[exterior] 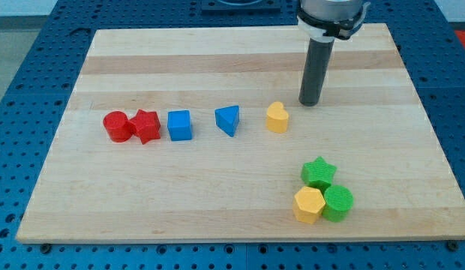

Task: Push the yellow heart into the blue triangle

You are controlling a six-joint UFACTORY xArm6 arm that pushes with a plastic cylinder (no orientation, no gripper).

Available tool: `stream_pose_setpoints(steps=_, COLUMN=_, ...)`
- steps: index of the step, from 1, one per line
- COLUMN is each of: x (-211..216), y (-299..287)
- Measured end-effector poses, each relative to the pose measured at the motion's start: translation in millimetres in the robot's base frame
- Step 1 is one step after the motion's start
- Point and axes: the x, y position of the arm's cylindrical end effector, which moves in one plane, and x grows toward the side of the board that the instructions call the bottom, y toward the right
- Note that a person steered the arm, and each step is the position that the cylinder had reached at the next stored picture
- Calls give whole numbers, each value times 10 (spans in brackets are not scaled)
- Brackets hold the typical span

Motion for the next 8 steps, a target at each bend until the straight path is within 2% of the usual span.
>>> stream_pose_setpoints(steps=2, x=13, y=-458)
stream_pose_setpoints(steps=4, x=160, y=244)
stream_pose_setpoints(steps=5, x=441, y=213)
stream_pose_setpoints(steps=6, x=498, y=35)
stream_pose_setpoints(steps=8, x=261, y=35)
